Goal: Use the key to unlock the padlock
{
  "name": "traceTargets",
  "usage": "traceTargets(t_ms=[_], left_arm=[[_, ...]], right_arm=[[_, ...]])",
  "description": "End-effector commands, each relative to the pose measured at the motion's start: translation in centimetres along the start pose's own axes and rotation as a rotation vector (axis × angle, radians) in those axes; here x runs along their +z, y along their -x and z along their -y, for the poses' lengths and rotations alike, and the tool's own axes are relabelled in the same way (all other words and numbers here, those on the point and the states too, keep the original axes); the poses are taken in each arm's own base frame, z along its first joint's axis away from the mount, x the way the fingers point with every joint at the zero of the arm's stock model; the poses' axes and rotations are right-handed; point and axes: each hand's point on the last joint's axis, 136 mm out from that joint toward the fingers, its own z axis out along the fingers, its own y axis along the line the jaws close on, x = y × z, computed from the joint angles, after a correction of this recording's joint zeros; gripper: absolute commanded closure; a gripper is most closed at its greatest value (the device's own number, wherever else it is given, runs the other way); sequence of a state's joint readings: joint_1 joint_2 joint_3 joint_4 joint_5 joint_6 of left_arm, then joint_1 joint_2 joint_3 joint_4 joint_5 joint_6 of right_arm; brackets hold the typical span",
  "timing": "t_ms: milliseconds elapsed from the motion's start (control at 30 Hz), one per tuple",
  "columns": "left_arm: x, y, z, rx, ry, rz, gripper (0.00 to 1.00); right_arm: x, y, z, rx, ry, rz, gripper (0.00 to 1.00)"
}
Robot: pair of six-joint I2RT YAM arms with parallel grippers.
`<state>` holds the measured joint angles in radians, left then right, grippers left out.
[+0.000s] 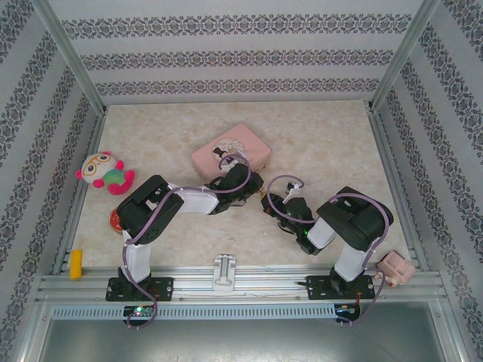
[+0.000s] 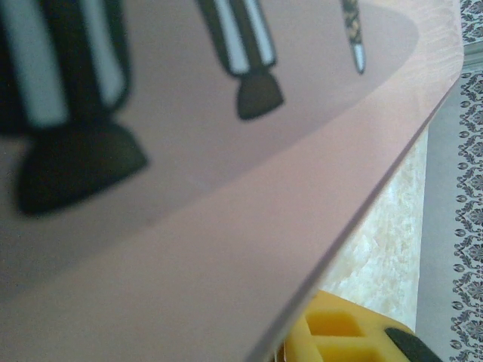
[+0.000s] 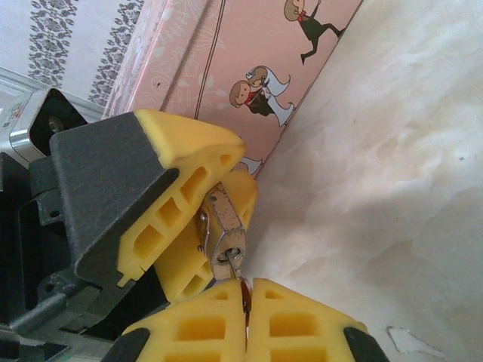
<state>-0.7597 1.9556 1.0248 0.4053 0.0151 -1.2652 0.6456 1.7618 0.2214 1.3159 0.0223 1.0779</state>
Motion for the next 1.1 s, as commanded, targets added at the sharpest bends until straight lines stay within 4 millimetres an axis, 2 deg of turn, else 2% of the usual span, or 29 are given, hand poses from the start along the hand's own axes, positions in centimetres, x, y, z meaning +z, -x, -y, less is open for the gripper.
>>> traceTargets(t_ms=[0, 333, 767, 1067], left_arm=[[0.6, -3.1, 1.2, -0.064, -0.081, -0.12, 0.8], [0.5, -3.1, 0.9, -0.066, -0.078, -0.111, 0.8], [0.4, -2.6, 1.1, -0.062, -0.079, -0.093, 0.8], [0.3, -2.5, 1.5, -0.055, -0.083, -0.089, 0.8]], right_arm=[[0.7, 0.4, -3.1, -0.007, 0.11, 0.007, 1.0], [0.3, 0.3, -2.5, 0.001, 0.096, 0.004, 1.0], [-0.3, -1.1, -0.6, 0.023, 0.048, -0.044, 1.0], [-0.5, -1.3, -0.4, 0.026, 0.053, -0.066, 1.0]])
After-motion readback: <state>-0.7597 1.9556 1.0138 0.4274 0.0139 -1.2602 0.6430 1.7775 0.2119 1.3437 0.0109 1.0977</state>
